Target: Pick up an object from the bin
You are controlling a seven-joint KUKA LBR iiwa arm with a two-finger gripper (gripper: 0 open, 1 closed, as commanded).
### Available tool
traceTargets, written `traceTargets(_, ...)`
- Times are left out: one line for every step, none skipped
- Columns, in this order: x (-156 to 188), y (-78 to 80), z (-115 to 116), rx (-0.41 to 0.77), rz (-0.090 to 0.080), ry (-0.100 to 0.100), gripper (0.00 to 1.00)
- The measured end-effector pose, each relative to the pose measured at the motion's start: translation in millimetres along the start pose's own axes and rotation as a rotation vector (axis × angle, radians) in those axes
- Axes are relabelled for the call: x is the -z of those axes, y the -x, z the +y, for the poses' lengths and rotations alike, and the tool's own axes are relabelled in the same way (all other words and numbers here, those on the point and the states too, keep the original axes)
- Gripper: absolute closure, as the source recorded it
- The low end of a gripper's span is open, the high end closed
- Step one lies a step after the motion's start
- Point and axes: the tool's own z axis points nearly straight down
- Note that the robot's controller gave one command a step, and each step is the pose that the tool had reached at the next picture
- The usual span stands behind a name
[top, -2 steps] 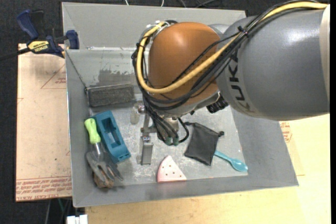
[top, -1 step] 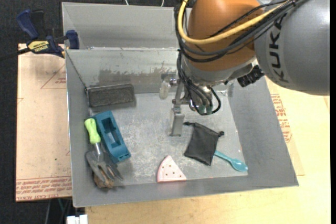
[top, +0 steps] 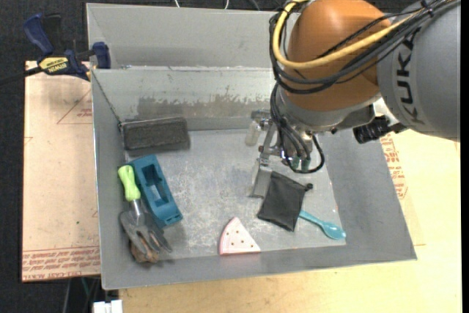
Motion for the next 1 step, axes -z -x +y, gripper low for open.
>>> traceTargets(-18.7,-4.4,-27.9,0.132,-0.013,0.001,0.00)
